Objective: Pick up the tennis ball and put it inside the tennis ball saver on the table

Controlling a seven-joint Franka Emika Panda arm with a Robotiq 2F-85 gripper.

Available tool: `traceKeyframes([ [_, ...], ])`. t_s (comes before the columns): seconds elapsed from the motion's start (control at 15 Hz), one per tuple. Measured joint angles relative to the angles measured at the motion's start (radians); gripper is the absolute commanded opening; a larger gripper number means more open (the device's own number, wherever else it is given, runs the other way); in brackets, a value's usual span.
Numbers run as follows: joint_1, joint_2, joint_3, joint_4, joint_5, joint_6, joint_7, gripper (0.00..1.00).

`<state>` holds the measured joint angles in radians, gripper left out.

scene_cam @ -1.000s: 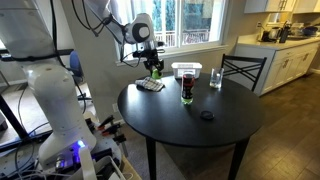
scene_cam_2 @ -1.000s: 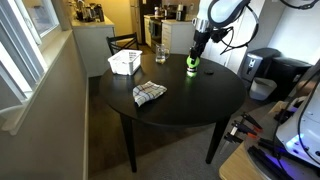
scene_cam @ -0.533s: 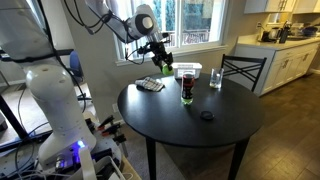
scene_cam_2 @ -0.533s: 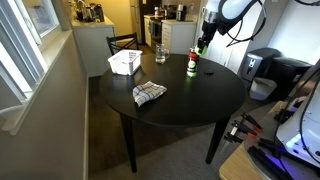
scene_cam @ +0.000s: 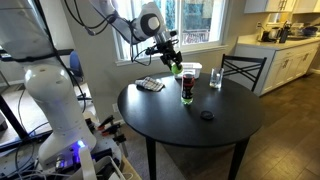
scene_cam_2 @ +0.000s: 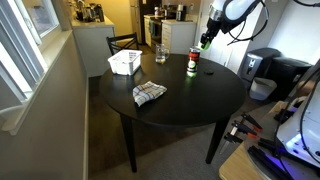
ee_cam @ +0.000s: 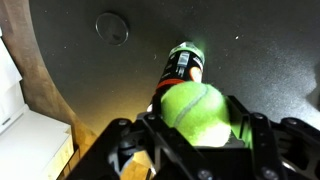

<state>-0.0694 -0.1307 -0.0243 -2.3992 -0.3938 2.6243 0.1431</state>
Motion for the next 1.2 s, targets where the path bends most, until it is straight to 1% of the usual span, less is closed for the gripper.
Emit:
traceKeyframes([
  [0.27,-0.03,0.033,-0.015,0.014,-0.02,0.09,0.0,0.39],
  [0.47,-0.043,0.062,-0.031,0.033,-0.021,0.127,0.0,0.39],
  [0.6,-0.049,0.082,-0.04,0.048,-0.048,0.15,0.002,0.39],
  [0.87,-0.049,0.133,-0.054,0.084,-0.129,0.239,0.031,0.39],
  [1.2,-0.032,0.214,-0.048,0.124,-0.144,0.321,0.039,0.39],
])
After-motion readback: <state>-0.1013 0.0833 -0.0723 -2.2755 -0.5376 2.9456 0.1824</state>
